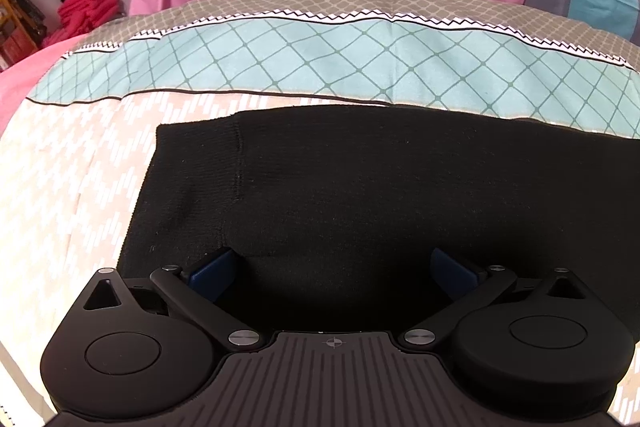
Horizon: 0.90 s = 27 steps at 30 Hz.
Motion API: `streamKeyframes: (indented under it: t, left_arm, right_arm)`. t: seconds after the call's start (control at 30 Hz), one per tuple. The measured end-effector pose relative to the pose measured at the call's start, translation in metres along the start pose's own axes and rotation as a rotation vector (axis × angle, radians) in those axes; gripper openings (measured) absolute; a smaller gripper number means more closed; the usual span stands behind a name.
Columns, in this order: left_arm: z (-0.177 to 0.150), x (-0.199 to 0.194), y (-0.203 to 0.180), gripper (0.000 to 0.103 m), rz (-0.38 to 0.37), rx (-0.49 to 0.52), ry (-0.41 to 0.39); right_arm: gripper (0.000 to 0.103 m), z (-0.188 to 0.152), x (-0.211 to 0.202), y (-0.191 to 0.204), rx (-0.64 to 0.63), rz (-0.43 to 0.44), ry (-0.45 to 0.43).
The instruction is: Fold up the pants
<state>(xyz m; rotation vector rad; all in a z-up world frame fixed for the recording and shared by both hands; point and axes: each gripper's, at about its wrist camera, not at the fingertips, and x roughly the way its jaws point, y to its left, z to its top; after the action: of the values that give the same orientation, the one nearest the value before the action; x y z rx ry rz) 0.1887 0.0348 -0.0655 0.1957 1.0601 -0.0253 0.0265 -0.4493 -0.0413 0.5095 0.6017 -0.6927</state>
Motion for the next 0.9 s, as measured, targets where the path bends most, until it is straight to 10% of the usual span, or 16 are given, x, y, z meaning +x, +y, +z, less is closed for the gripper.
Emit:
streamKeyframes:
  t: [0.1,0.23,0.5,0.63,0.8,0.9]
  left_arm:
    - [0.002,0.000,0.000,0.103,-0.002,-0.002,0.007]
    - [0.004,0.000,0.001,0.103,-0.005,-0.005,0.009]
    - [0.002,0.002,0.002,0.103,-0.007,0.008,0.004]
    - [0.003,0.001,0.001,0.103,-0.011,0.020,0.002]
    - [0.005,0.001,0.001,0.103,-0.008,0.012,0.018]
    - [0.012,-0.006,0.006,0.103,0.015,-0.018,0.079]
  right_arm:
    - [0.022,0.002,-0.002,-0.013,0.103,0.039,0.031]
    - [0.031,0.003,-0.041,0.014,-0.074,-0.112,-0.126]
    - [0.062,-0.057,-0.026,0.089,-0.586,0.212,0.100]
    - [0.059,-0.029,-0.021,0.054,-0.324,0.039,0.047]
    - [0.066,-0.045,-0.029,0.065,-0.620,0.018,0.077]
    - [0.059,-0.026,-0.040,0.036,-0.434,-0.085,0.111]
